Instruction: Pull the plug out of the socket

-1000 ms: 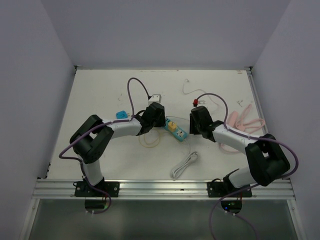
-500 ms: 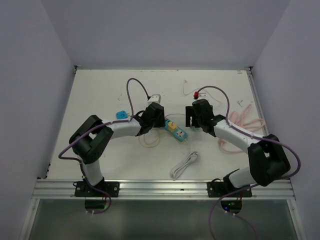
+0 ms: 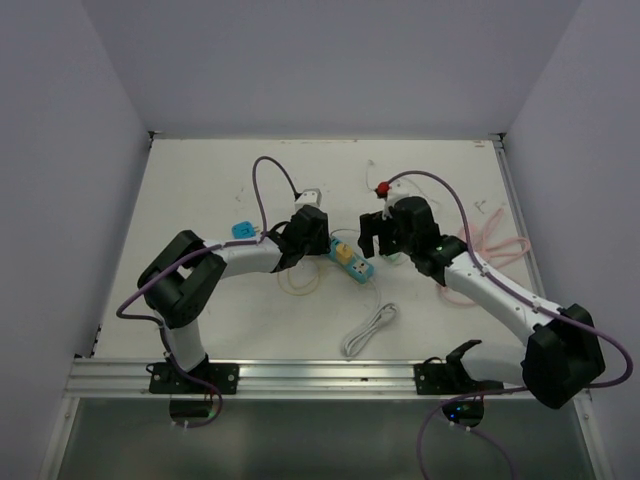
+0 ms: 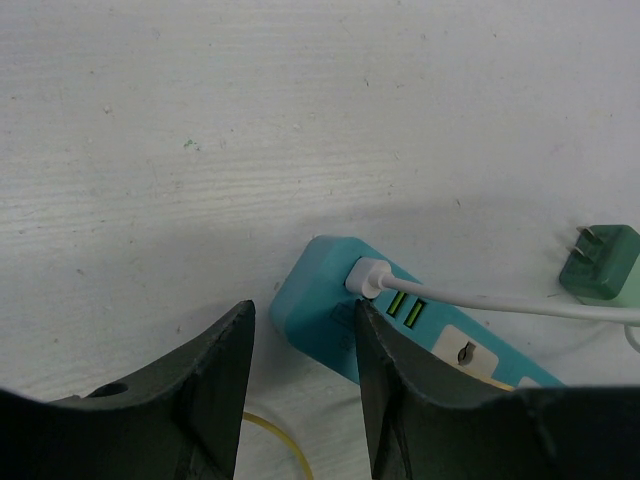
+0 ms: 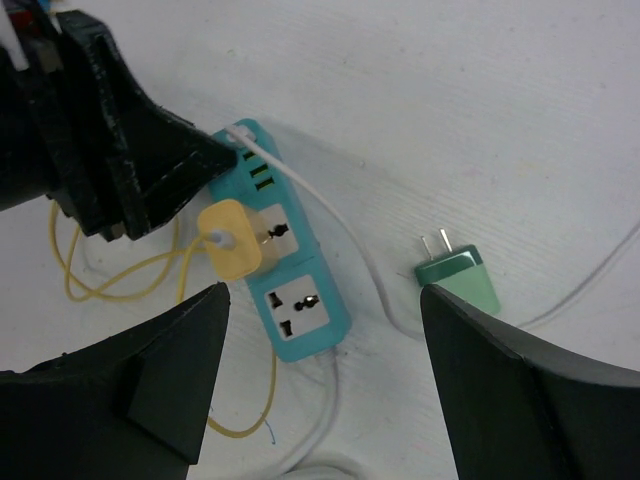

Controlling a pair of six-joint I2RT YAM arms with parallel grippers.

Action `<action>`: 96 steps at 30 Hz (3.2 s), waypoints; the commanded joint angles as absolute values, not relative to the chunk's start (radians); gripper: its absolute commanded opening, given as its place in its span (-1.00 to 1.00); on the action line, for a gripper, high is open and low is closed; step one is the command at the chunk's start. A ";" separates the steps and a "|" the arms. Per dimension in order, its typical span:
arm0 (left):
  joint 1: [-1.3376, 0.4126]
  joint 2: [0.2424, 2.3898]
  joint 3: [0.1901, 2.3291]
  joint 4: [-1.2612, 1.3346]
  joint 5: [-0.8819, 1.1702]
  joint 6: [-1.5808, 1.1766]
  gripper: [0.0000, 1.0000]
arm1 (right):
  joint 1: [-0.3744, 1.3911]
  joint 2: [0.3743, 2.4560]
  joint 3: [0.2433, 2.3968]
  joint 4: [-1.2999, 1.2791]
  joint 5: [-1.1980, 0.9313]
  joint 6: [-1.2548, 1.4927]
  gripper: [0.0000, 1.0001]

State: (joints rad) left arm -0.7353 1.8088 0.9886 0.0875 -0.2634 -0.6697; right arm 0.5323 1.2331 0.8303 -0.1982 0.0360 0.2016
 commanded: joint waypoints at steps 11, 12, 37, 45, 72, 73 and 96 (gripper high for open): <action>-0.729 1.819 0.960 -0.026 -0.265 -0.649 -0.05 | 0.681 1.396 0.910 -0.117 -0.008 0.118 0.58; -0.729 1.819 0.962 -0.028 -0.267 -0.649 -0.05 | 0.690 1.400 0.917 -0.118 -0.003 0.115 0.57; -0.729 1.836 0.986 -0.037 -0.249 -0.649 -0.05 | 0.696 1.592 0.908 -0.015 0.041 0.061 0.07; -0.729 1.845 0.996 -0.046 -0.250 -0.650 -0.05 | 0.696 1.598 0.887 0.058 0.038 0.077 -0.64; -0.761 1.945 0.971 -0.106 -0.293 -0.684 -0.10 | 0.698 1.436 0.822 0.201 0.037 0.121 -1.00; -0.761 1.948 0.973 -0.115 -0.298 -0.684 -0.10 | 0.698 1.431 0.824 0.201 0.035 0.121 -1.00; -0.764 1.924 0.982 -0.141 -0.344 -0.678 -0.09 | 0.695 1.243 0.773 -0.146 0.158 0.178 -1.00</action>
State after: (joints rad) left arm -0.7620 1.8561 1.0267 0.0990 -0.3016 -0.7216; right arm 0.6937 1.3075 0.7963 -0.0620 0.0845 0.1349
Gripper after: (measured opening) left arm 0.455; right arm 0.353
